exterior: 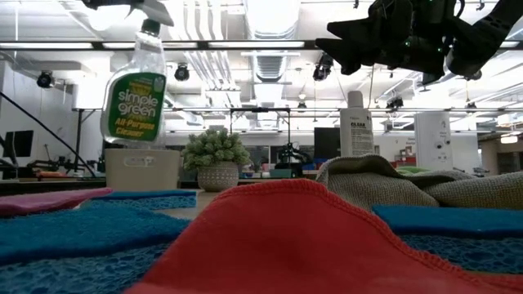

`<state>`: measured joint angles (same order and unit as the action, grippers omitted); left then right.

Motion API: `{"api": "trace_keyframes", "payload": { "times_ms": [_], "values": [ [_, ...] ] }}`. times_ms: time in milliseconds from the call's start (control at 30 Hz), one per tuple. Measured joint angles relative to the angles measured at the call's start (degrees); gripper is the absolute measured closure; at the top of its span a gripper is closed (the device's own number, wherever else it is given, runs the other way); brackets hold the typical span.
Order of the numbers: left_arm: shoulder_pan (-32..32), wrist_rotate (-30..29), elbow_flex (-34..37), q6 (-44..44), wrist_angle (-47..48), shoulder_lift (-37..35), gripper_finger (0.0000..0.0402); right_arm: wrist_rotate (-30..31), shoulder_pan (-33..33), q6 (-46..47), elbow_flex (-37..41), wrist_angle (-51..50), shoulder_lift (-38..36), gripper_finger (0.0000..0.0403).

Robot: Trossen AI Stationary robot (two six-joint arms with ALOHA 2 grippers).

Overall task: Pick & Place Kitchen Items
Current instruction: Put the green spray bottle into the gray bin

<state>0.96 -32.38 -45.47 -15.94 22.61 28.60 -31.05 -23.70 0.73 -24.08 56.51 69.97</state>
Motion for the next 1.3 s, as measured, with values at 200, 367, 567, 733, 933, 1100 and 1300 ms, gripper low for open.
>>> {"api": "trace_keyframes", "payload": {
  "times_ms": [200,367,567,733,933,1100,1300],
  "values": [
    [-2.5,2.5,2.5,-0.1,-1.8,0.0,0.0343,0.0,0.0,-0.1,0.0,0.0,0.0,0.0113],
    [-4.6,3.3,5.1,-0.9,-3.0,0.0,0.0343,0.0,0.0,-0.1,0.0,0.0,0.0,0.0113],
    [-8.2,7.9,8.2,-1.4,-6.7,0.0,0.0343,0.0,0.0,-0.1,0.0,0.0,0.0,0.0113],
    [-12.6,13.4,10.5,-0.2,-8.4,0.0,0.0343,0.0,0.0,-0.1,0.0,0.0,0.0,0.0113],
    [-18.5,19.0,14.7,2.2,-13.0,0.0,0.0343,0.0,0.0,-0.3,0.0,0.0,0.0,0.0113],
    [-23.1,22.6,16.6,5.1,-14.4,0.0,0.0343,0.0,0.0,-0.3,0.0,0.0,0.0,0.0113],
    [-25.1,23.2,16.5,5.5,-13.6,-0.1,0.0343,0.0,0.0,-0.3,0.0,-0.3,0.0,0.0113]
  ]
}}
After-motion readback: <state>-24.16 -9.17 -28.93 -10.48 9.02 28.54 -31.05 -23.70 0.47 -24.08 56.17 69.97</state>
